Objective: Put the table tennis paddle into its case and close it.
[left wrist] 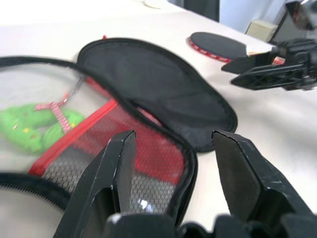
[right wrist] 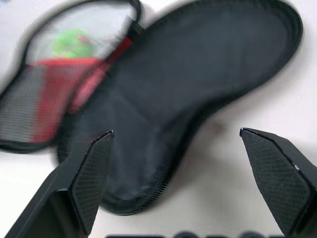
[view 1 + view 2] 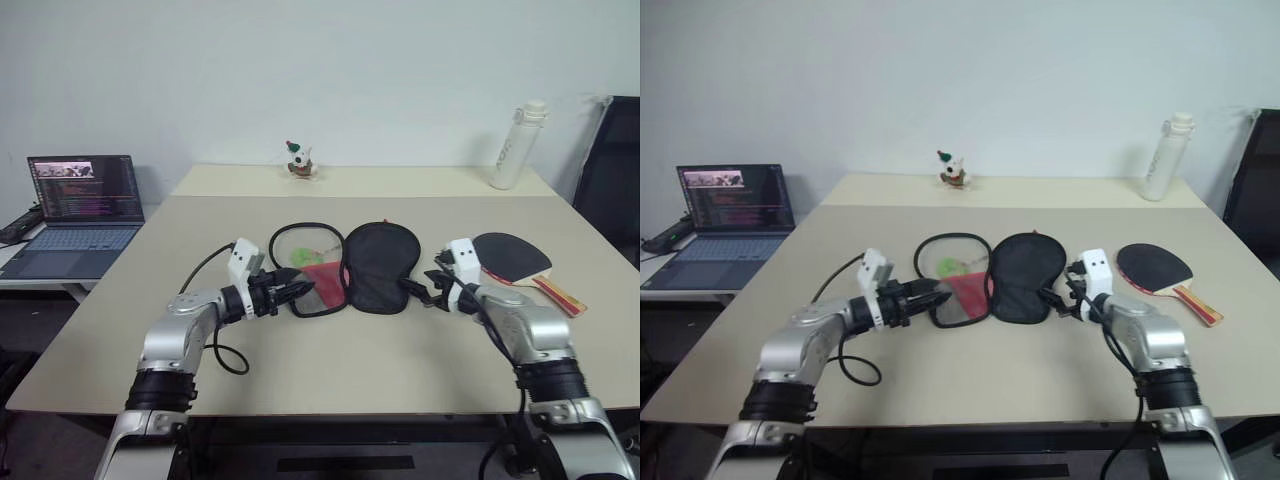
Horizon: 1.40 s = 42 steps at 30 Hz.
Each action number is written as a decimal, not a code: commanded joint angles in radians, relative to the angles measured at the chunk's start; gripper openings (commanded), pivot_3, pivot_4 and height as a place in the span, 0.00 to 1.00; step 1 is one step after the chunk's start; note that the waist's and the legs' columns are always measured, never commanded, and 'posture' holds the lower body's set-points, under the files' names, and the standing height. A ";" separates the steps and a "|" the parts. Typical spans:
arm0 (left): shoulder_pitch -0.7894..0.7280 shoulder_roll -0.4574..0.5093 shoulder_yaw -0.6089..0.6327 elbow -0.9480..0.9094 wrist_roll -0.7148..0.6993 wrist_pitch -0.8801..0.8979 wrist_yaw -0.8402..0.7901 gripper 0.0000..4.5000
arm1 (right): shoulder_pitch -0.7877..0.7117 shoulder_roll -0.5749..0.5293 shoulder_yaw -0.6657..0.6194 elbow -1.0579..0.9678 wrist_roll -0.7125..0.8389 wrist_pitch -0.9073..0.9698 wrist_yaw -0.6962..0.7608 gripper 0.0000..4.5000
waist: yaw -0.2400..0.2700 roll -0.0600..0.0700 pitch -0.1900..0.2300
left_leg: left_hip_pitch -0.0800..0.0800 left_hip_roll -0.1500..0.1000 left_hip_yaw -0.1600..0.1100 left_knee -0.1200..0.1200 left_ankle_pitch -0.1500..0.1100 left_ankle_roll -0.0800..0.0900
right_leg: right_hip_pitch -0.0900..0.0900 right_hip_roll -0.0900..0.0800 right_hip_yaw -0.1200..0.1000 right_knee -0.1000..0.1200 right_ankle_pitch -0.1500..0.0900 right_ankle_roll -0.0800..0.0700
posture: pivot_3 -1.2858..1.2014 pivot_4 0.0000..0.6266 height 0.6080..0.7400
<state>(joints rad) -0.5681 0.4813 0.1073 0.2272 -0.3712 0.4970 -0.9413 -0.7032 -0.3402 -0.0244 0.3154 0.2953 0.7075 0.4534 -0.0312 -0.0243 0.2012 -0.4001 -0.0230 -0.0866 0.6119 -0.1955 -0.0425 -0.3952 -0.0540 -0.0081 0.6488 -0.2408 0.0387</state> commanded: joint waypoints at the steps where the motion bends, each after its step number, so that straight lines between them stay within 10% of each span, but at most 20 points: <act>1: 0.005 0.014 0.028 -0.074 -0.031 0.011 0.025 0.59 | -0.059 0.033 0.003 0.087 -0.032 -0.080 -0.014 1.00 | -0.001 0.000 0.000 | 0.000 0.000 0.000 0.000 0.000 0.000 | 0.000 0.000 0.000 0.000 0.000 0.000 | 0.52 0.24 1.00; 10: 0.020 0.017 0.021 -0.112 -0.046 0.030 0.050 0.60 | -0.140 0.133 0.027 0.225 -0.057 -0.135 0.018 0.96 | -0.001 0.000 0.000 | 0.000 0.000 0.001 0.000 0.000 0.000 | -0.001 0.001 0.001 0.001 0.000 0.000 | 0.52 0.24 1.00; 24: 0.006 0.028 0.013 -0.117 -0.040 0.026 0.052 0.60 | -0.180 0.100 -0.073 0.297 -0.022 -0.095 -0.013 0.00 | -0.001 0.000 0.000 | 0.000 0.000 0.001 0.000 0.000 0.000 | -0.001 0.001 0.001 0.001 0.000 -0.001 | 0.52 0.24 1.00; 42: -0.057 0.007 -0.046 -0.057 -0.024 -0.012 0.024 0.60 | -0.157 -0.067 -0.133 0.270 -0.022 -0.030 0.014 0.00 | -0.001 0.000 0.000 | 0.000 0.000 0.002 0.000 0.000 0.000 | -0.002 0.001 0.002 0.001 0.000 0.000 | 0.52 0.24 1.00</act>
<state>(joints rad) -0.6003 0.4870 0.0628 0.1758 -0.3930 0.5108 -0.9079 -0.8452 -0.3881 -0.1366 0.6104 0.2668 0.6857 0.4581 -0.0322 -0.0242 0.2013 -0.4004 -0.0226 -0.0842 0.6114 -0.1955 -0.0425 -0.3968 -0.0534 -0.0064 0.6497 -0.2405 0.0383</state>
